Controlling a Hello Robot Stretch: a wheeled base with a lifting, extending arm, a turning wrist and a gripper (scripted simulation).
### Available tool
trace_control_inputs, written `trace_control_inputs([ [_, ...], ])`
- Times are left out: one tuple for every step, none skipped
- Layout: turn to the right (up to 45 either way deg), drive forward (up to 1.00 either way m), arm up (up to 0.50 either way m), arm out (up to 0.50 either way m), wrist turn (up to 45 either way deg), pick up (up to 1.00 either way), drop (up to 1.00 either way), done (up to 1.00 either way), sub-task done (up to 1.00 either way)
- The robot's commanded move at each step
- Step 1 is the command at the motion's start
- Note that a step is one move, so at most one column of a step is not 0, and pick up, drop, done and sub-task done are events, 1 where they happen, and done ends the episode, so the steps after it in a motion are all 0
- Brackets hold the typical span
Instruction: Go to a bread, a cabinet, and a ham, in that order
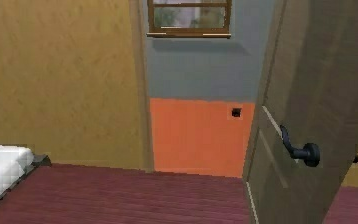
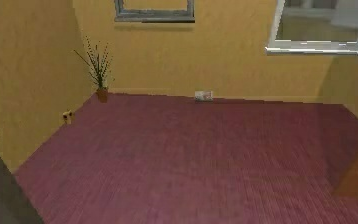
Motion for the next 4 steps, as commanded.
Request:
trace_control_inputs([
  [0.0,1.00,0.00,0.00,0.0,0.00,0.00,0.00,0.00],
  [0.0,0.35,0.00,0.00,0.0,0.00,0.00,0.00,0.00],
  [-15.0,0.00,0.00,0.00,0.0,0.00,0.00,0.00,0.00],
  [0.0,0.80,0.00,0.00,0.0,0.00,0.00,0.00,0.00],
])
